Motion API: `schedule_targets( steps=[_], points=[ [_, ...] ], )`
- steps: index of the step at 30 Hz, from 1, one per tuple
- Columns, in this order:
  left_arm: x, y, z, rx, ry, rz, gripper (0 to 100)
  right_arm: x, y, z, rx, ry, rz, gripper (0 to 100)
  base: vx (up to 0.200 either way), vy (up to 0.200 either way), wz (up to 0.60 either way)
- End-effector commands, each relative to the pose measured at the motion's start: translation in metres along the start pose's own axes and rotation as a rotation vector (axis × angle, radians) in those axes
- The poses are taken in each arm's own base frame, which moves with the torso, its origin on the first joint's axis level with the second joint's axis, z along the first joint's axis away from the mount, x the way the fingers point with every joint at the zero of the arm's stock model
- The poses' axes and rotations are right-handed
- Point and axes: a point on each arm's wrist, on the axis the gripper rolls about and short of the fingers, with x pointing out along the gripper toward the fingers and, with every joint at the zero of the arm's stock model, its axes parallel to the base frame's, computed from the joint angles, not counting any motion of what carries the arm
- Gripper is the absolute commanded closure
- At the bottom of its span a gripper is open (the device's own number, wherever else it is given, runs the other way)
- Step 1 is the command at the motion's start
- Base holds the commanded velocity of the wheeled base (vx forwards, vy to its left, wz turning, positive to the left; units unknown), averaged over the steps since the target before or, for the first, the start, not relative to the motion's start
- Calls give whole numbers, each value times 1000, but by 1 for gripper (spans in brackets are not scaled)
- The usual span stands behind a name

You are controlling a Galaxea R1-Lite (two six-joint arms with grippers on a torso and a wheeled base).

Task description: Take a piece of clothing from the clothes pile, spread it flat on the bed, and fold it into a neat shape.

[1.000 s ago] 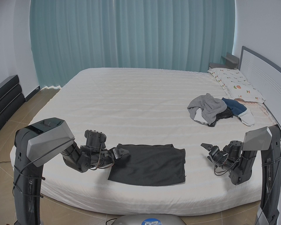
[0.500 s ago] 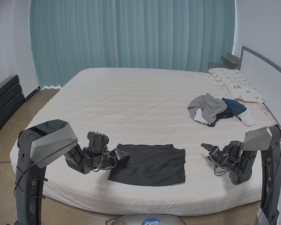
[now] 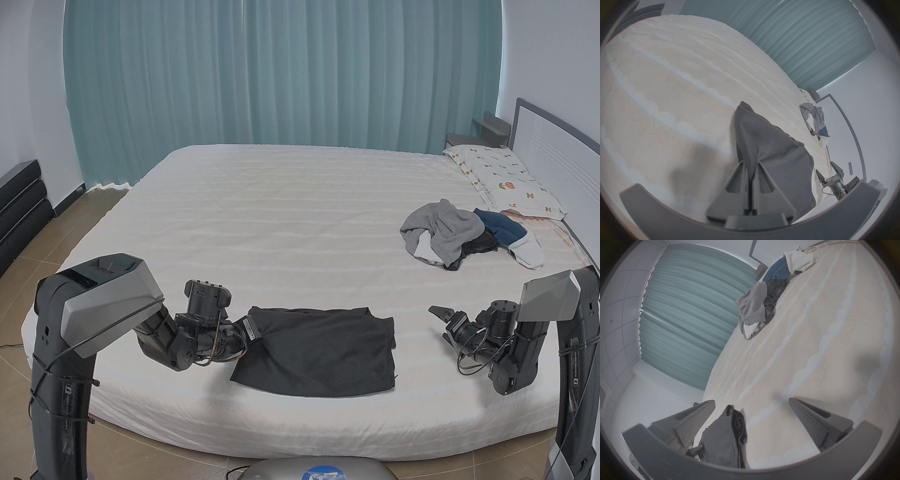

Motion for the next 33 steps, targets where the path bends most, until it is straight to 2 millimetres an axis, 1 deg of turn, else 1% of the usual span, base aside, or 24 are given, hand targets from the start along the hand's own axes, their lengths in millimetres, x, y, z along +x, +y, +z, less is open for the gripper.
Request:
schedule_targets(
  steps=[1, 4, 11, 15, 24, 29, 33],
  points=[
    [-3, -1, 3, -2, -9, -2, 100, 0, 0, 0, -2, -4, 6, 0, 0, 0, 0],
    [-7, -2, 2, -6, 3, 11, 100, 0, 0, 0, -2, -4, 6, 0, 0, 0, 0],
    [-7, -1, 1, -13, 11, 26, 100, 0, 1, 0, -2, -4, 7, 0, 0, 0, 0],
    [-6, 0, 1, -13, -13, 53, 100, 0, 0, 0, -2, -4, 7, 0, 0, 0, 0],
    [-7, 1, 1, -44, -37, 84, 100, 0, 2, 1, -2, -6, 11, 0, 0, 200, 0],
    [-6, 2, 2, -66, -66, 108, 100, -4, 3, -2, 3, 7, 3, 0, 0, 200, 0],
    [-7, 3, 2, -67, -64, 113, 100, -5, 6, -1, 7, 3, 9, 0, 0, 200, 0]
  ],
)
